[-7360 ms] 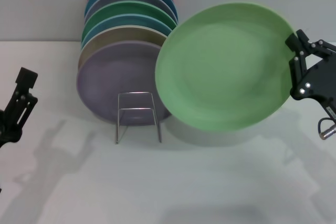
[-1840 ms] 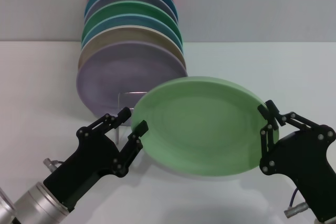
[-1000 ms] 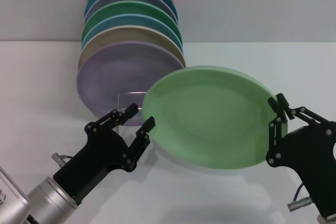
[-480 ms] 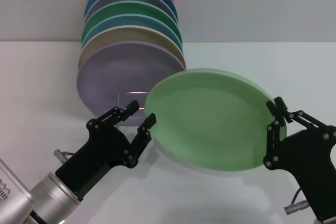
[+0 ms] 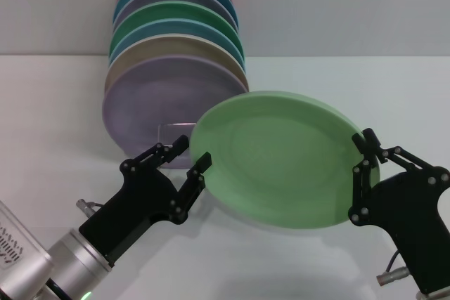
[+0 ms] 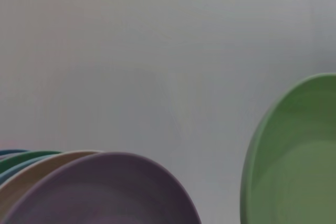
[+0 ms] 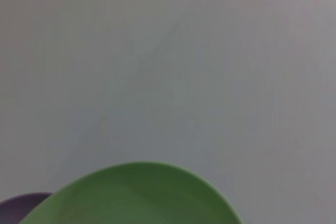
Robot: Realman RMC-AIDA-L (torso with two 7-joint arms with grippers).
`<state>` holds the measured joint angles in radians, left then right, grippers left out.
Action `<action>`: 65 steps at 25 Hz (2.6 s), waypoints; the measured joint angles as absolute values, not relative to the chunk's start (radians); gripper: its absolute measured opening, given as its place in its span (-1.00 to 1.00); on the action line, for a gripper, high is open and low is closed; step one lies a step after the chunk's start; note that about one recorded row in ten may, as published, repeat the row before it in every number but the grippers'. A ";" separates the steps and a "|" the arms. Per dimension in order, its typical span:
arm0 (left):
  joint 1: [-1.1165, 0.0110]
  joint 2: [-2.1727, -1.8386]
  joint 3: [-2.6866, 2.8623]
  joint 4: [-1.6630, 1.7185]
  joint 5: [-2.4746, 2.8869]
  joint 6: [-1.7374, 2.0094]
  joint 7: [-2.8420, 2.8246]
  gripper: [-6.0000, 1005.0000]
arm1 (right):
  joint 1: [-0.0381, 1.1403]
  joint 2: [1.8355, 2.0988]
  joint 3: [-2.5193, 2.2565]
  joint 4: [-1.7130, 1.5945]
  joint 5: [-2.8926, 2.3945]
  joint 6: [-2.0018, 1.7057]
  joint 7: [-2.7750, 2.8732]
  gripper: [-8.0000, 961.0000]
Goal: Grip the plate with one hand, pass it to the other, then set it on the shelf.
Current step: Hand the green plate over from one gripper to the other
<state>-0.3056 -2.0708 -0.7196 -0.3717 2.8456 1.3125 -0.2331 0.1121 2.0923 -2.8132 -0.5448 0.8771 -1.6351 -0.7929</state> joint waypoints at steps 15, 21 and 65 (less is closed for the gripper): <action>-0.315 -2.071 -0.740 -0.377 2.845 1.297 -0.233 -0.45 | 0.121 2.092 -2.815 -0.548 0.877 -1.619 -0.793 -0.94; -0.318 -2.071 -0.744 -0.378 2.846 1.290 -0.228 -0.50 | 0.125 2.092 -2.815 -0.548 0.877 -1.615 -0.793 -0.94; -0.282 -2.071 -0.819 -0.394 2.845 1.339 -0.210 -0.91 | 0.132 2.092 -2.872 -0.505 0.855 -1.790 -0.657 -0.44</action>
